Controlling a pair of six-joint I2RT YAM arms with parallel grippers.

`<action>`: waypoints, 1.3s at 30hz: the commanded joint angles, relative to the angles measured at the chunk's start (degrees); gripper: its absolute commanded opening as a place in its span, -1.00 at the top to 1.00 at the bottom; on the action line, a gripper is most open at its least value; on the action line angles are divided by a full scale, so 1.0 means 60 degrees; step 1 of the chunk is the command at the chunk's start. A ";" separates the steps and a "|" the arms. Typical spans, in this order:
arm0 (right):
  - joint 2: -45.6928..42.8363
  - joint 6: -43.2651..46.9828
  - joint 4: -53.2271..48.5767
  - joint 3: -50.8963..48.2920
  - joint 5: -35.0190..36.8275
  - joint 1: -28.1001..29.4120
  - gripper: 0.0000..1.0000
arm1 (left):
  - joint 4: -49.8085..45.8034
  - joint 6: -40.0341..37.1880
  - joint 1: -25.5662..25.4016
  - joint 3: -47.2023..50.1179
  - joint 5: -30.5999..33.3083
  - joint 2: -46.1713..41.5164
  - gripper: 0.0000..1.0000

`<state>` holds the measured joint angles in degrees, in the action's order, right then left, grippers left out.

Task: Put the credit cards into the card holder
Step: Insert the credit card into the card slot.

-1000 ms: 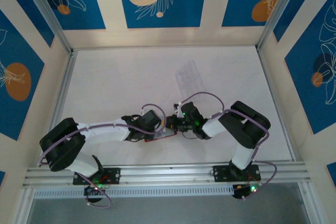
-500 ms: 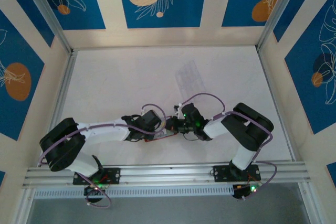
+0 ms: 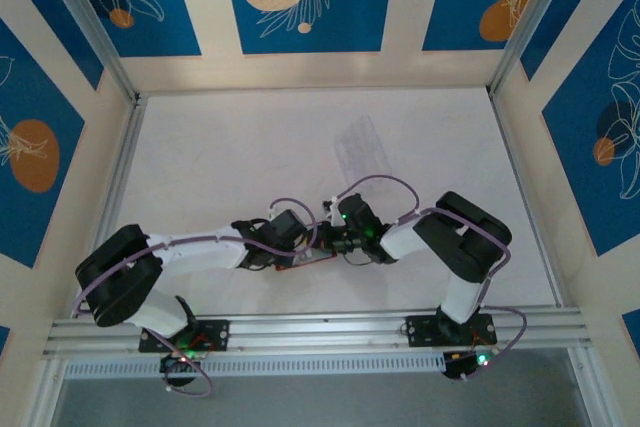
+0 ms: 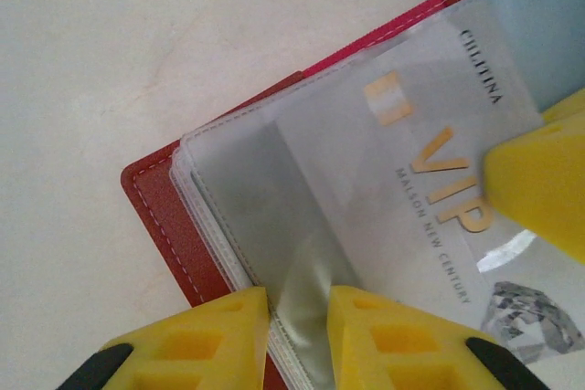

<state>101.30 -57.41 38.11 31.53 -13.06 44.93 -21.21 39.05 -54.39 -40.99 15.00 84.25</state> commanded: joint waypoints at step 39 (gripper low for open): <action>0.0681 0.0516 -0.2286 0.1044 -0.0262 0.0341 1.00 | 0.0029 0.0238 0.0959 0.0519 -0.1122 0.0077 1.00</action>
<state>104.73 -56.27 31.83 38.15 -15.49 46.17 -26.13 41.45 -49.12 -37.80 11.40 81.36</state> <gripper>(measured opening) 0.066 0.038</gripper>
